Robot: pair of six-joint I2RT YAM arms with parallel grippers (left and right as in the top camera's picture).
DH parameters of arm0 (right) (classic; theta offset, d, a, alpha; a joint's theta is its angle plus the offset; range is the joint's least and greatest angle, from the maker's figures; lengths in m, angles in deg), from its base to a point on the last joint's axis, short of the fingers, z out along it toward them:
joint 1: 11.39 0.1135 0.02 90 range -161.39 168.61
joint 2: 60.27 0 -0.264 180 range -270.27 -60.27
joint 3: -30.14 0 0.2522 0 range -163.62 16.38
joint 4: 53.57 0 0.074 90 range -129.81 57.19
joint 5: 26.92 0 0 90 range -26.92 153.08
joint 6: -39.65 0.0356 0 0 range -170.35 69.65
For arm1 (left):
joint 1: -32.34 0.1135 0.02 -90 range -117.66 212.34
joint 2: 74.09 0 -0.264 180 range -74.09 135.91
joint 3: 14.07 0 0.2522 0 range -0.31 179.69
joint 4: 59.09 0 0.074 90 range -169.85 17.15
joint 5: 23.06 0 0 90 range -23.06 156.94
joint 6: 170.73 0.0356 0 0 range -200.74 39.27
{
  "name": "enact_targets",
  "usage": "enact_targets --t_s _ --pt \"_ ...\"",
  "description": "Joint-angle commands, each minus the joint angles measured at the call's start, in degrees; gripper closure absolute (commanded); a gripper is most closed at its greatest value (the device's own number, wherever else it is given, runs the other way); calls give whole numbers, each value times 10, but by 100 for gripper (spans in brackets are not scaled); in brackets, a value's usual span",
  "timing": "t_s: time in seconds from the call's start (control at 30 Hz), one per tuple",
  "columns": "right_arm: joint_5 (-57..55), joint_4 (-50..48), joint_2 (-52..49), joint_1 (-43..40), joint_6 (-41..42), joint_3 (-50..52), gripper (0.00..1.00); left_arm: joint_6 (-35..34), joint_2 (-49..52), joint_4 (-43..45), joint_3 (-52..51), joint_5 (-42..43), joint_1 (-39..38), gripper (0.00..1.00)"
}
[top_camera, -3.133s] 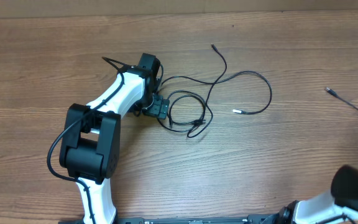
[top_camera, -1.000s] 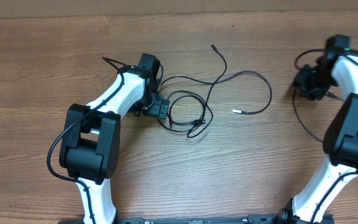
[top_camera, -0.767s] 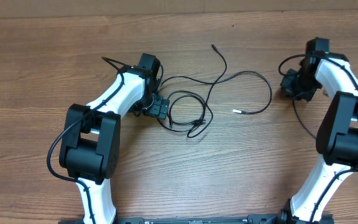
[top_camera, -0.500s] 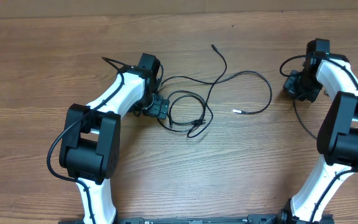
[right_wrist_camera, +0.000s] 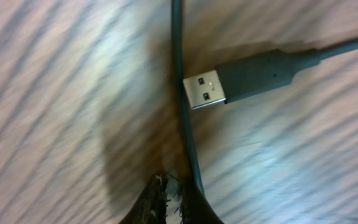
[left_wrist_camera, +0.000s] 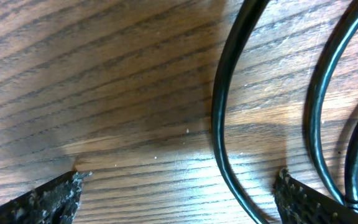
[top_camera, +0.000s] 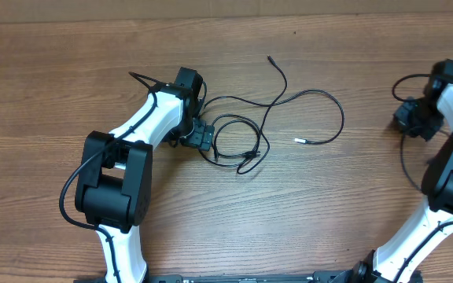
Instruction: Untangle cables
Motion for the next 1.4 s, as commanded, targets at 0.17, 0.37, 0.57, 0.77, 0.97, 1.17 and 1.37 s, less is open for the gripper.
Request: enact_targets --t_s 0.17,0.37,0.57,0.77,0.97,1.17,1.37 --pt "-3 -1 -8 -36 46 17 91 -15 57 7 -37 -22 6 0" --pt "173 -2 -8 -17 17 17 74 -14 57 6 -37 -22 6 17" --pt "186 -5 -8 47 0 17 59 -6 33 -20 4 -21 6 16" --pt "186 -4 -8 118 0 17 52 -7 -9 -82 113 11 7 16" --pt "206 5 -8 186 0 17 51 -21 -18 -90 173 101 5 71" --pt "229 14 -8 236 0 17 50 -73 -17 -66 142 101 4 81" --pt "229 16 -8 278 0 17 50 -72 -17 -3 90 94 4 62"
